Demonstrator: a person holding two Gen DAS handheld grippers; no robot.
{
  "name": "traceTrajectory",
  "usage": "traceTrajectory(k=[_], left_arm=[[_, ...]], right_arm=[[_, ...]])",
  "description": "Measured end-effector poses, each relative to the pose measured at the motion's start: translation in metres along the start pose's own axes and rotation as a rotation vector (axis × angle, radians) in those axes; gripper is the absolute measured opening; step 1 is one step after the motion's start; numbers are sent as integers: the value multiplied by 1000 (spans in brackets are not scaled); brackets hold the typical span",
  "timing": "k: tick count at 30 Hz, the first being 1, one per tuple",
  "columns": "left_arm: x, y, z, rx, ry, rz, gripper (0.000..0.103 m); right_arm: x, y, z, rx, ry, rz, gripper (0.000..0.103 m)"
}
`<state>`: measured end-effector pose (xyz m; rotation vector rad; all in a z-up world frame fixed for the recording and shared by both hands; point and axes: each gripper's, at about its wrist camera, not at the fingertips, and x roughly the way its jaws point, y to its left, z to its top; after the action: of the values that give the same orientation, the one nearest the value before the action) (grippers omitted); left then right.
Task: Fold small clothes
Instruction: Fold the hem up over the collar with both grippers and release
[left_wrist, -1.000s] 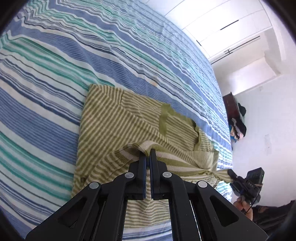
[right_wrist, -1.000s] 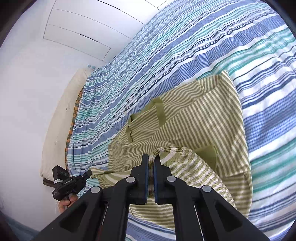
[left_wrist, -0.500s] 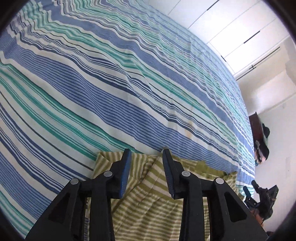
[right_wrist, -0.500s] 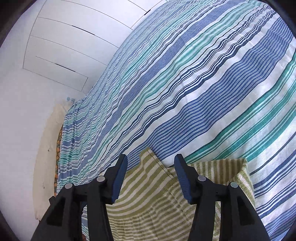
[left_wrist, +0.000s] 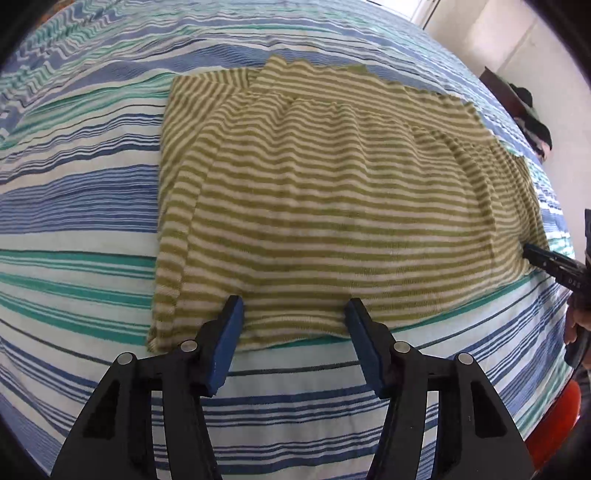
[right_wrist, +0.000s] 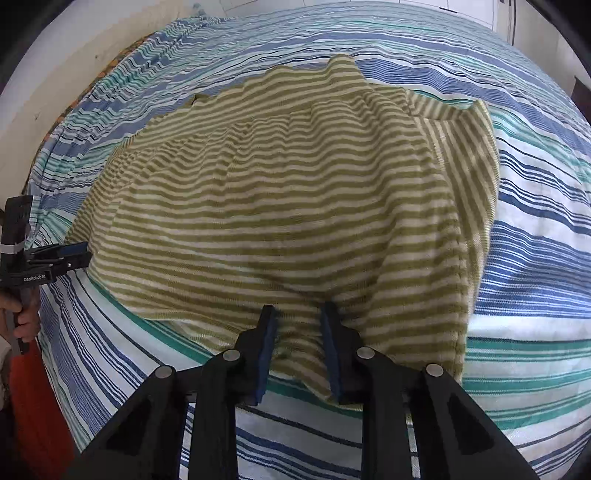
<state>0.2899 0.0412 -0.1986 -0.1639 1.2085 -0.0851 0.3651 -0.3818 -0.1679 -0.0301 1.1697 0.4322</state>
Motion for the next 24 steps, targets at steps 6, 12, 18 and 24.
traceTrajectory(k=[6,12,18,24], left_arm=[[-45,7,-32,-62,-88,59,76],[-34,4,-73,-106,-105,178,83],[-17,-5,-97,-37,-140,291,92],[-14,0,-92,-60,-124,289,96]], right_arm=[[-48,1,-18,30,-68,-152,31],[-64,46,-58,102,-156,-93,53],[-36,75,-115,86,-197,-173,61],[-31,67,-117,105,-210,-141,64]])
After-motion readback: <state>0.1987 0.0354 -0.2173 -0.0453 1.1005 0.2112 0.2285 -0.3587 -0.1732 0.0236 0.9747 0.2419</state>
